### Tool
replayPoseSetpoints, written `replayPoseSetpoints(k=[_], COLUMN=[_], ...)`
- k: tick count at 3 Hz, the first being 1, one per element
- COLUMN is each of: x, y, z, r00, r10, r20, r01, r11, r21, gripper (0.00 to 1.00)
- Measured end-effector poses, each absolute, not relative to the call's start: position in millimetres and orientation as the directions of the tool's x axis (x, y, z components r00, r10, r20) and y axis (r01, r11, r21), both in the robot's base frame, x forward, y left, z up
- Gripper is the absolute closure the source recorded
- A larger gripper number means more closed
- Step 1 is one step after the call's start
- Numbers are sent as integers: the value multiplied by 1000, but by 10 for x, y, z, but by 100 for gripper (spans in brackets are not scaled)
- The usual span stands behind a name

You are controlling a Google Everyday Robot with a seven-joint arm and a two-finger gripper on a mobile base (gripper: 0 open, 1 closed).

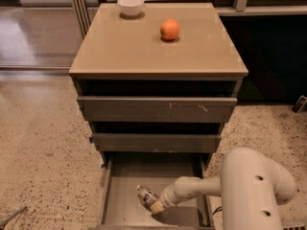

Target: Pick water bottle from bottom drawer and place on counter

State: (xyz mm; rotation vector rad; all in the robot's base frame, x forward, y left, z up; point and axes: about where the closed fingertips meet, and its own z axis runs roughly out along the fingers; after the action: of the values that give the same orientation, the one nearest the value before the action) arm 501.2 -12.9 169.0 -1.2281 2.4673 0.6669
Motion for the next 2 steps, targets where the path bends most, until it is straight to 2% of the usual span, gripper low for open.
replayPoseSetpoints(k=[2], x=[4949], y=[-377], z=[2620], r00=[-540], r10=[-630], r20=[-558], r01=[-839], r11=[453], r21=[300], gripper=[100])
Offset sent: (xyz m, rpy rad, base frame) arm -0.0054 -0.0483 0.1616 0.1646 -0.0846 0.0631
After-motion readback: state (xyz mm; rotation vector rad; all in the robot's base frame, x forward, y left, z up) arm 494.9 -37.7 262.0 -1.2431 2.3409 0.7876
